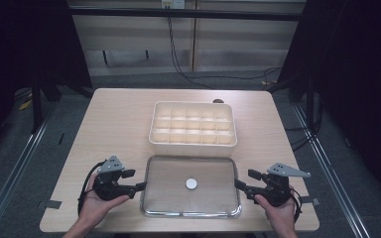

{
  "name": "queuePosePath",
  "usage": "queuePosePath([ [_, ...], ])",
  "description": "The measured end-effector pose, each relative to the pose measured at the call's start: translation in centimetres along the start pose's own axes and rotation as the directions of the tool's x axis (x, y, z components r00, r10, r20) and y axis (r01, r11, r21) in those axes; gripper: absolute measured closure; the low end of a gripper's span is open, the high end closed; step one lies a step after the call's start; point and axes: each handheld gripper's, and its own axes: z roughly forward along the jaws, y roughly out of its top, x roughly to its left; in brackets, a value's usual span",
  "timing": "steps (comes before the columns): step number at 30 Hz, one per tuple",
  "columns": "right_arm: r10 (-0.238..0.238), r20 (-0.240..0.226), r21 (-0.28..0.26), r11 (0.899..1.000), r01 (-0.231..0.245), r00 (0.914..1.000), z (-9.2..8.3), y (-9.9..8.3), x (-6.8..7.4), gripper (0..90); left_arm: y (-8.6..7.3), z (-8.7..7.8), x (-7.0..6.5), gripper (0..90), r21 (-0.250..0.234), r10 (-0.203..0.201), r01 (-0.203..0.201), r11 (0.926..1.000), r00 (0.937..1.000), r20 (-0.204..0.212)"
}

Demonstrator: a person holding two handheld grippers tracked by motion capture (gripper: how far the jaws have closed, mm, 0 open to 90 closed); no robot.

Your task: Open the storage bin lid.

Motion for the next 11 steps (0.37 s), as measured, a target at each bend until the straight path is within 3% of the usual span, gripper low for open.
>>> queuePosePath([
  [2,-0.002,0.008,-0.014,1.000,0.002,1.0000,-0.4,0.1,-0.1,26.2,0.1,-0.1,0.4,33.4,-0.008,-0.012,0.012,0.9999,0.9999,0.007],
  [6,0.005,0.028,-0.048,0.999,-0.004,0.9996,-0.9,0.6,-0.6,24.6,-0.3,-0.8,1.3,31.8,-0.040,-0.046,0.045,0.9982,0.9986,-0.024],
  [9,0.006,0.042,-0.063,0.998,-0.003,0.9991,-1.4,0.6,-1.0,23.7,-0.7,-2.0,2.3,31.3,-0.107,-0.105,0.101,0.9892,0.9938,-0.037],
  [11,0.024,0.055,-0.069,0.997,-0.020,0.9982,-1.7,0.5,-1.5,22.0,-0.9,-2.3,2.7,30.7,-0.117,-0.110,0.103,0.9877,0.9922,-0.059],
])
